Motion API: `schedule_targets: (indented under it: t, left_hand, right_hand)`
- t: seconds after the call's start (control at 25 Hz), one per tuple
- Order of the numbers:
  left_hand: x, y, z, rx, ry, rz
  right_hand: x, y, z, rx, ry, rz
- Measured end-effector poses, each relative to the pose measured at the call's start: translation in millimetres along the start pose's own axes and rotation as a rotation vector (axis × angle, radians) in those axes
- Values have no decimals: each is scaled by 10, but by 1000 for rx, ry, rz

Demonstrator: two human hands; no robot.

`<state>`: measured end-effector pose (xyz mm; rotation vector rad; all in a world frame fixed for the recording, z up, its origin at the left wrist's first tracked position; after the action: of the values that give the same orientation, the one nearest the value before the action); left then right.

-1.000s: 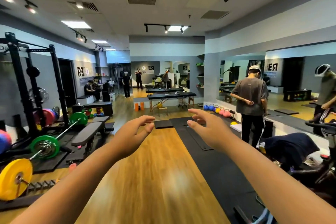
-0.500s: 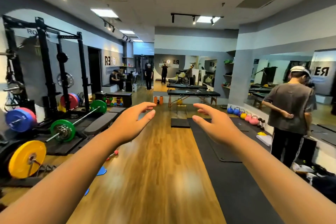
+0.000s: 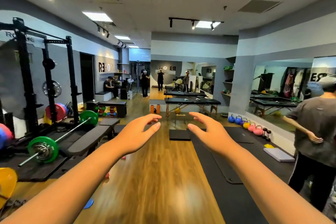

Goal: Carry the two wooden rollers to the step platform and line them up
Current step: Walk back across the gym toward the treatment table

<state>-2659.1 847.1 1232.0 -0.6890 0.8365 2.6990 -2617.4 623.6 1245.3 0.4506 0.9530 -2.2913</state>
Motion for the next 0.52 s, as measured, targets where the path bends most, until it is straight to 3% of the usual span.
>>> schedule_targets:
  t: [0.36, 0.52]
  left_hand:
    - [-1781, -1106, -535, 108, 18, -58]
    - [-2809, -1595, -782, 239, 122, -21]
  right_hand:
    - [-1696, 1085, -582, -32, 63, -63]
    - [-2680, 1793, -857, -144, 84, -79]
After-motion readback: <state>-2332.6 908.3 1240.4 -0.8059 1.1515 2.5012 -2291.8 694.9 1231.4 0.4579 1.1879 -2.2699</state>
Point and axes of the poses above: each hand's wrist, its own x-axis away from the middle knuckle, its own z-axis out of the back of the hand, y = z × x, the point moved 10 cm from there along -x, towards the middle knuckle, and after that the axes turned 1 degree about z, right-handed, at the moved point
